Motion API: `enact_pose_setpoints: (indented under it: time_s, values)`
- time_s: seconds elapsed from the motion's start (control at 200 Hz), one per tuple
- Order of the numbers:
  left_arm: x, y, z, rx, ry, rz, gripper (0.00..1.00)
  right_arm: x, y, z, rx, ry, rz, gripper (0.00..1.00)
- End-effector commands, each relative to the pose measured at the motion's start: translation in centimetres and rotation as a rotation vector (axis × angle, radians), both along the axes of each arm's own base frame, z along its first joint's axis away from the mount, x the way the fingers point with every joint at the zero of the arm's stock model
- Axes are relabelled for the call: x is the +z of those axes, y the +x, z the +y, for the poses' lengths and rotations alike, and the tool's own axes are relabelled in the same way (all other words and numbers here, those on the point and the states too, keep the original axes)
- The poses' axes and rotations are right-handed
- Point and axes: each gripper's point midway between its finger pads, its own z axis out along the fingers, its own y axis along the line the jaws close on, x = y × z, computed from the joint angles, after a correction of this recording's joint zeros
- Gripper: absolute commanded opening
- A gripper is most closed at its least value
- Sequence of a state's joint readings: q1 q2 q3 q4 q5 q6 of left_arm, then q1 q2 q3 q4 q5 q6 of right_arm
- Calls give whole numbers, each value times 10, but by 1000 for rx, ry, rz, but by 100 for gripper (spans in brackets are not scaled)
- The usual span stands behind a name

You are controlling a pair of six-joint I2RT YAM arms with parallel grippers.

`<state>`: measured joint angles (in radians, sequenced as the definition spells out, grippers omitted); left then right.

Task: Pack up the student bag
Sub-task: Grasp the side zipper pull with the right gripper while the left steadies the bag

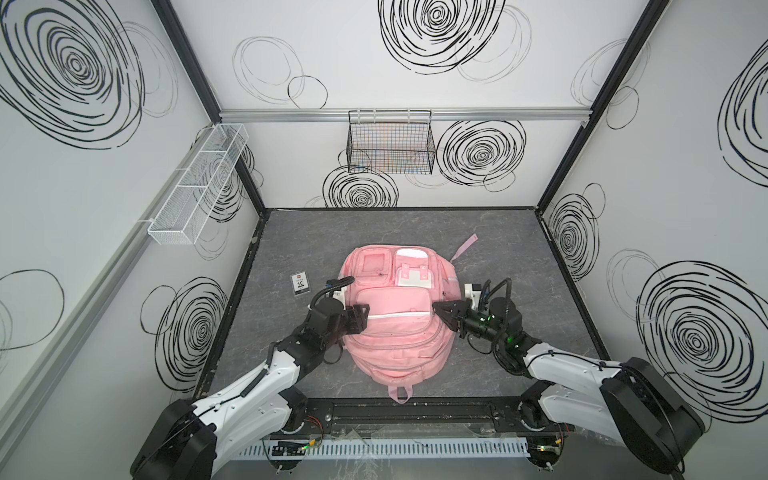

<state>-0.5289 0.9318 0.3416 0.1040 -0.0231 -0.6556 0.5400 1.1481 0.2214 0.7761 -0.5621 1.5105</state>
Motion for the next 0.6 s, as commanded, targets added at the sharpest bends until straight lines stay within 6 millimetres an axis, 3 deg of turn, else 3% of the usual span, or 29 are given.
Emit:
enact_pose_setpoints:
  time_s: [0.0,0.125,0.225,0.38,0.59]
  values:
    - [0,2,1,12,-22,-5,61,16,2,1,12,20,-90,13]
    - [13,5,0,3,-7,-42,60,24,7,1,6,-72,-180,7]
    - [36,9,-5,-45,26,-109,61,28,13,-4,-11,-162,-254,0]
    - [66,19,-16,-127,123,-144,62,35,20,-7,-11,-235,-365,0]
    - [70,35,-40,-185,108,-85,64,40,30,-11,-4,-270,-474,0]
